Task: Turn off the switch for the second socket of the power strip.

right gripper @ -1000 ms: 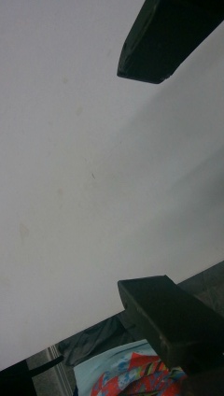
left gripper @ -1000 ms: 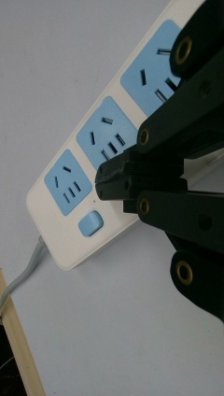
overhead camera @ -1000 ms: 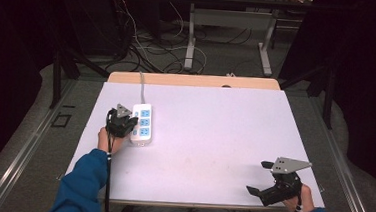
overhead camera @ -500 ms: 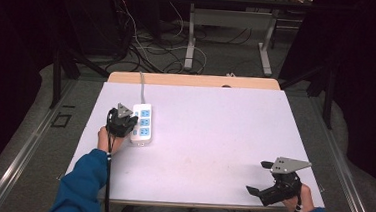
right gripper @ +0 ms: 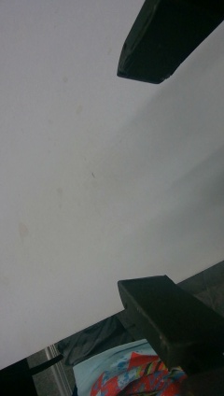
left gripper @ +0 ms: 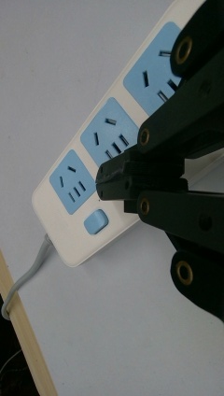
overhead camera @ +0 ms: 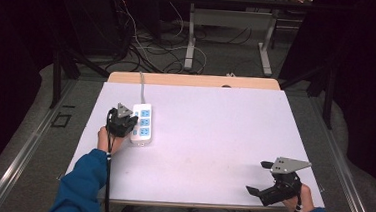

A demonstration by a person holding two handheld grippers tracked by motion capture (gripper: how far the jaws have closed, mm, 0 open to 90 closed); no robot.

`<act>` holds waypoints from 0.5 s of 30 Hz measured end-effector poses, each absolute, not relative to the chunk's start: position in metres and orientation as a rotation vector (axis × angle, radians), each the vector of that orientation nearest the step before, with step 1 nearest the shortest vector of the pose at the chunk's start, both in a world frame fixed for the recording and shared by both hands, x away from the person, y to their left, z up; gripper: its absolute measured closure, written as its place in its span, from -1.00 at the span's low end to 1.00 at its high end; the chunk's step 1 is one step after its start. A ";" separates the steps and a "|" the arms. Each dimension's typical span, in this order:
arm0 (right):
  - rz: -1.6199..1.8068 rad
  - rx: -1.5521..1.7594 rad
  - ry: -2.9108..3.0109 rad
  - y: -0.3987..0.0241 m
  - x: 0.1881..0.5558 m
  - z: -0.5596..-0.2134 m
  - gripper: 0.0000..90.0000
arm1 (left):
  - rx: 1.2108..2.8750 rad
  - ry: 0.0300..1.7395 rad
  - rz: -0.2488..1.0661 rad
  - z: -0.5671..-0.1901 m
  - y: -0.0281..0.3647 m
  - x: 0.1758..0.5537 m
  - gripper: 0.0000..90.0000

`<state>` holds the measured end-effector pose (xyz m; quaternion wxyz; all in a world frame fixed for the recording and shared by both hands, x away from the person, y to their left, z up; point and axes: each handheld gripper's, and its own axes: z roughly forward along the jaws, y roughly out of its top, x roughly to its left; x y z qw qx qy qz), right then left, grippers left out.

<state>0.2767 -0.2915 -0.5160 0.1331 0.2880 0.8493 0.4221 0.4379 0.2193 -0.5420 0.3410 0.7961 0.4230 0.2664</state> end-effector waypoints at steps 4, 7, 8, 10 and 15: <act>1.229 0.842 2.466 -0.291 0.276 -0.516 -0.99 | 2.063 1.107 0.681 -0.542 0.219 0.437 1.00; 1.225 0.836 2.464 -0.291 0.277 -0.516 -0.99 | 2.048 1.109 0.683 -0.538 0.220 0.436 1.00; 1.225 0.835 2.461 -0.291 0.277 -0.516 -0.99 | 2.039 1.100 0.693 -0.537 0.221 0.437 1.00; 1.224 0.834 2.464 -0.291 0.277 -0.516 -0.99 | 2.022 1.109 0.685 -0.535 0.221 0.436 1.00; 1.230 0.841 2.460 -0.291 0.276 -0.516 -0.99 | 2.003 1.113 0.686 -0.533 0.223 0.437 1.00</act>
